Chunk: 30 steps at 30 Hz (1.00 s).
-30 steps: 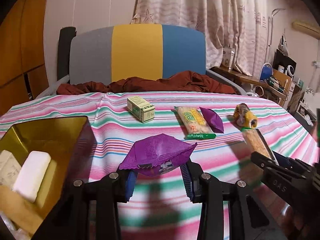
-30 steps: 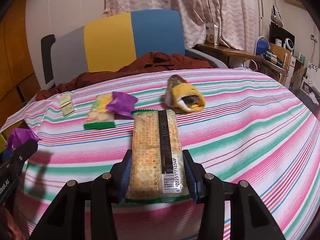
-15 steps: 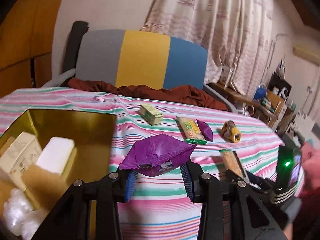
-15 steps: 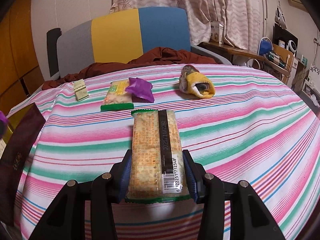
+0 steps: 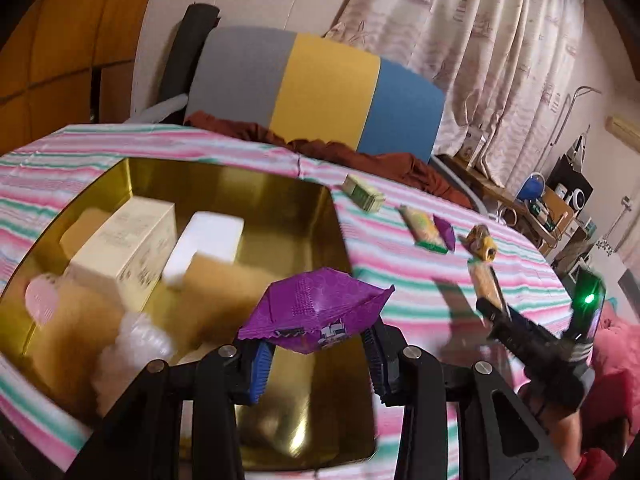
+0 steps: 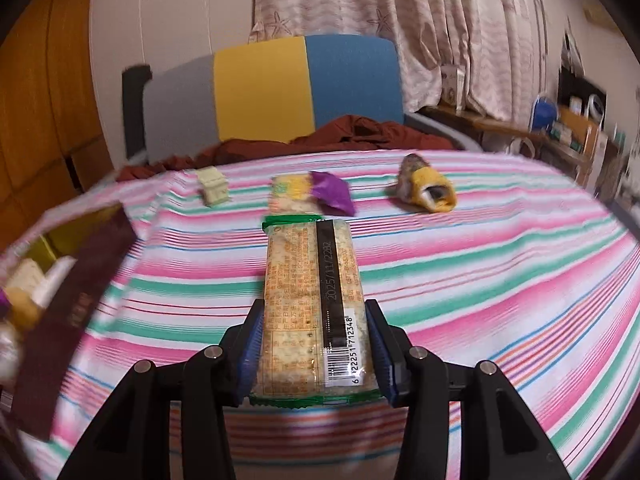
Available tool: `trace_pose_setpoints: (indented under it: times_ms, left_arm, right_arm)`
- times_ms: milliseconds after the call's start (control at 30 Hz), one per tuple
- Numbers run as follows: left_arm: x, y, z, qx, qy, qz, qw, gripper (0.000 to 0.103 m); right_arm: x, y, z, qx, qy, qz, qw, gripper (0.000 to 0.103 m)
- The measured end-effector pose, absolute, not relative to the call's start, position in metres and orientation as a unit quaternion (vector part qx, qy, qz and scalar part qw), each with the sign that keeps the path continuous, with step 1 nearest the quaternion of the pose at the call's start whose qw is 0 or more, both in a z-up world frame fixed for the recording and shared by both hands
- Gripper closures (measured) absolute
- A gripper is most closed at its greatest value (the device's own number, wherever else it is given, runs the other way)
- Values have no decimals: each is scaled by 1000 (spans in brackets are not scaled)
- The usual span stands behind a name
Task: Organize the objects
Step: 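Carry the purple packet into the gold tray and open the left tool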
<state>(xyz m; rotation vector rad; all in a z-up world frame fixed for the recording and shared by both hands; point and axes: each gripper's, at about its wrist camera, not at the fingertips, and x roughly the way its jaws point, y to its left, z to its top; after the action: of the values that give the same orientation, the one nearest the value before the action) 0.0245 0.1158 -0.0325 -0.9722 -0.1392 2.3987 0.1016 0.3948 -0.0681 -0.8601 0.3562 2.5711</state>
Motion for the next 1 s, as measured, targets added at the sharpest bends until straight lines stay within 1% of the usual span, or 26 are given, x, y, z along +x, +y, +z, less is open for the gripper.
trace_pose_setpoints:
  times_ms: [100,233,300,367,400,467,500,567,600,667,733,1000]
  left_arm:
    - [30,107,-40,-367,-41,887,277,62]
    - [33,100,-47,-376,-38,884,275,62]
    - [34,97,-50,-381,-43,881,277,57]
    - [37,94,-49,-377,-46,881,281,43]
    - [39,92,-48,-372,-45,883,282,40]
    - [45,89,-44,-358,-44,889,282,29]
    - [47,87,-42,-351,-44,892,281,27]
    - [52,81,-39,-331,-50,902,273,13]
    - [54,77,-38,-322,-57,906,270,11]
    - [59,68,-34,-303,-71,914,260,3]
    - [59,62,-30,-289,-74,924,239,0]
    - [48,40,-29,-296,-93,933,182,0]
  right_arm:
    - [103,371,-57,-298,152,928,166,55]
    - [99,339,-37,-284,146,940,122,55]
    - [96,322,-26,-278,135,946,99,55]
    - [94,311,-20,-275,131,949,84,55]
    - [92,306,-17,-275,132,949,75,55]
    - [88,297,-12,-276,134,950,61,55]
    - [86,295,-11,-277,134,950,55,55]
    - [81,290,-10,-283,138,948,44,55]
    - [79,286,-11,-288,139,947,38,55]
    - [73,280,-12,-300,139,943,27,55]
    - [67,272,-13,-310,136,941,17,55]
    - [27,240,-8,-331,106,938,4,55]
